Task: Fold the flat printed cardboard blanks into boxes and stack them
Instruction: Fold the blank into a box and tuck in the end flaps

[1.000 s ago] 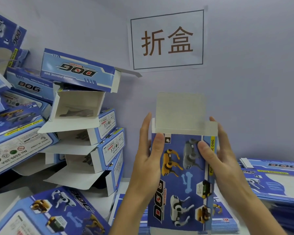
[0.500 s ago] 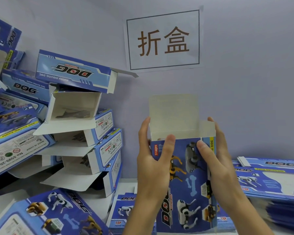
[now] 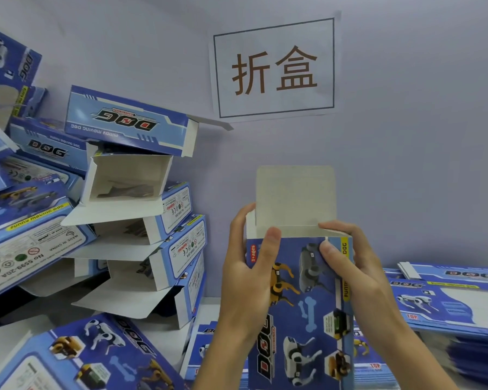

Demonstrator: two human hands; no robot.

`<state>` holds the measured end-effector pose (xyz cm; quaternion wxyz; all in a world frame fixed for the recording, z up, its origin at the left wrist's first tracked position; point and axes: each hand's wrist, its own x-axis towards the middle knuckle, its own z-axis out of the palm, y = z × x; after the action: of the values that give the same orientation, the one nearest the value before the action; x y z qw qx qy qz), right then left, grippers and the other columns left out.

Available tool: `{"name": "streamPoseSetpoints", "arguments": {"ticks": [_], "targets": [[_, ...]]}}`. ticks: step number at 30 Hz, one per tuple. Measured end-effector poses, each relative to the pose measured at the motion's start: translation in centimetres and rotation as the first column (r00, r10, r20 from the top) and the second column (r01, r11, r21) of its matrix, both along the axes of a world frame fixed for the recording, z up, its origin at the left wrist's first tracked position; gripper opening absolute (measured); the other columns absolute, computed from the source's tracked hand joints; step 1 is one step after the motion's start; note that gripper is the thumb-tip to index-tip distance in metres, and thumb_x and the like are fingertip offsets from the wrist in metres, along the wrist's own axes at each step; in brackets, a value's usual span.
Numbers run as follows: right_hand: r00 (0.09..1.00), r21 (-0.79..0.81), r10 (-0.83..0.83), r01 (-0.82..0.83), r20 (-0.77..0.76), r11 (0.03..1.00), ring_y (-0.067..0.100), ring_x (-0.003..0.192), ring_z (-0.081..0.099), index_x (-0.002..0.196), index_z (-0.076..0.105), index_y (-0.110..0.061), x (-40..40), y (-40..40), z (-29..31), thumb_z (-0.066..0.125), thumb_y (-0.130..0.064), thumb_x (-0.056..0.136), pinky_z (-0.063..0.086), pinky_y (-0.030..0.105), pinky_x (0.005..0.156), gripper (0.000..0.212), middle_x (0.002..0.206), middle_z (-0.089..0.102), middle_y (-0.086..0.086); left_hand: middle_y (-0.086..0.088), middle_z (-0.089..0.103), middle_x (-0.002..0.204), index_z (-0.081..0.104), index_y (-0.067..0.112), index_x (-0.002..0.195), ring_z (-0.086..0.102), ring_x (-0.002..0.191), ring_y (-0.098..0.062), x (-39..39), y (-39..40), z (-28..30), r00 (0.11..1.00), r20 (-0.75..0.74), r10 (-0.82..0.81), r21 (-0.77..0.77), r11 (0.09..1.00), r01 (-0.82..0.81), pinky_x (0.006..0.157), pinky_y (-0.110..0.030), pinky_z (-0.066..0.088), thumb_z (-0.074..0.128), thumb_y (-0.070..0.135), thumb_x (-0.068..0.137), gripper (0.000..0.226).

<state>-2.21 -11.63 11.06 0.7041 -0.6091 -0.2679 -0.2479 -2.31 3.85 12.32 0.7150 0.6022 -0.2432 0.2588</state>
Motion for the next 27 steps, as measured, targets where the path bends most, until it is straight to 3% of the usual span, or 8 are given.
{"name": "streamPoseSetpoints", "arguments": {"ticks": [2,5,8,12,15,21,23,27], "targets": [[1.000,0.003,0.000,0.000,0.005,1.000,0.028,0.086,0.073,0.114,0.058,-0.029,0.1,-0.2,-0.1,0.060,-0.043,0.080,0.059,0.028,0.065,0.037,0.094,0.073,0.010,0.026,0.061,0.127,0.045,0.064,0.124,0.068,0.107,-0.004,-0.2,-0.1,0.2,1.000,0.004,-0.006,0.011,1.000,0.006,0.082,-0.030,0.060,0.059,0.073,0.074,0.053],[1.000,0.018,0.019,-0.019,0.011,1.000,0.027,0.086,0.074,0.116,0.056,-0.032,0.3,-0.3,-0.4,0.058,-0.043,0.082,0.059,0.029,0.063,0.036,0.097,0.074,0.007,0.040,0.061,0.111,0.040,0.063,0.126,0.069,0.098,0.003,-0.4,-0.3,0.3,1.000,0.020,0.003,0.030,1.000,-0.003,0.073,-0.021,0.059,0.057,0.066,0.074,0.055],[0.999,0.008,0.028,-0.028,0.016,1.000,0.024,0.096,0.074,0.124,0.054,-0.037,0.5,-0.1,-0.5,0.052,-0.048,0.087,0.061,0.031,0.071,0.039,0.107,0.074,0.004,0.021,0.069,0.112,0.047,0.056,0.126,0.072,0.100,-0.011,-0.2,-0.7,0.0,0.999,0.001,0.040,0.004,0.999,-0.040,0.077,-0.030,0.061,0.054,0.070,0.073,0.056],[0.999,-0.040,-0.030,0.031,0.026,0.999,0.009,0.108,0.068,0.132,0.052,-0.040,0.7,0.3,-0.5,0.044,-0.055,0.089,0.057,0.025,0.086,0.046,0.115,0.071,-0.012,0.017,0.068,0.117,0.053,0.040,0.133,0.064,0.112,-0.005,0.3,-0.8,0.0,0.994,0.005,0.111,-0.040,0.993,-0.111,0.092,-0.029,0.055,0.041,0.077,0.083,0.064],[0.997,-0.052,-0.064,0.066,0.031,0.996,0.001,0.105,0.067,0.134,0.051,-0.038,0.7,0.6,-0.4,0.043,-0.055,0.087,0.054,0.015,0.078,0.051,0.113,0.070,-0.020,0.015,0.066,0.127,0.060,0.044,0.127,0.059,0.123,-0.008,0.1,-0.7,0.2,0.995,-0.055,0.085,-0.067,0.994,-0.089,0.106,-0.039,0.048,0.041,0.085,0.073,0.070],[0.998,-0.021,-0.070,0.070,0.004,0.997,0.000,0.089,0.071,0.132,0.051,-0.037,0.5,0.7,-0.2,0.041,-0.045,0.091,0.054,0.012,0.061,0.043,0.100,0.072,-0.022,-0.007,0.075,0.090,0.067,0.031,0.086,0.073,0.087,-0.025,-0.1,-0.8,0.1,0.996,-0.058,0.063,-0.070,0.995,-0.067,0.083,-0.042,0.059,0.038,0.074,0.084,0.052],[0.998,-0.013,-0.056,0.056,-0.009,0.998,0.003,0.088,0.072,0.131,0.051,-0.038,0.4,0.7,-0.2,0.041,-0.045,0.092,0.055,0.014,0.061,0.041,0.100,0.073,-0.018,-0.010,0.073,0.089,0.065,0.026,0.086,0.072,0.086,-0.029,-0.2,-0.6,0.3,0.996,-0.075,0.047,-0.038,0.998,-0.050,0.081,-0.041,0.059,0.040,0.069,0.090,0.050],[1.000,0.028,0.017,-0.016,-0.026,0.999,0.011,0.096,0.073,0.132,0.054,-0.035,0.1,0.5,0.1,0.047,-0.050,0.089,0.057,0.018,0.066,0.046,0.108,0.074,-0.008,-0.003,0.072,0.103,0.064,0.029,0.094,0.066,0.105,-0.027,-0.3,1.0,1.6,0.987,-0.158,0.013,0.154,0.988,0.012,0.098,-0.051,0.050,0.041,0.053,0.098,0.033]]}}
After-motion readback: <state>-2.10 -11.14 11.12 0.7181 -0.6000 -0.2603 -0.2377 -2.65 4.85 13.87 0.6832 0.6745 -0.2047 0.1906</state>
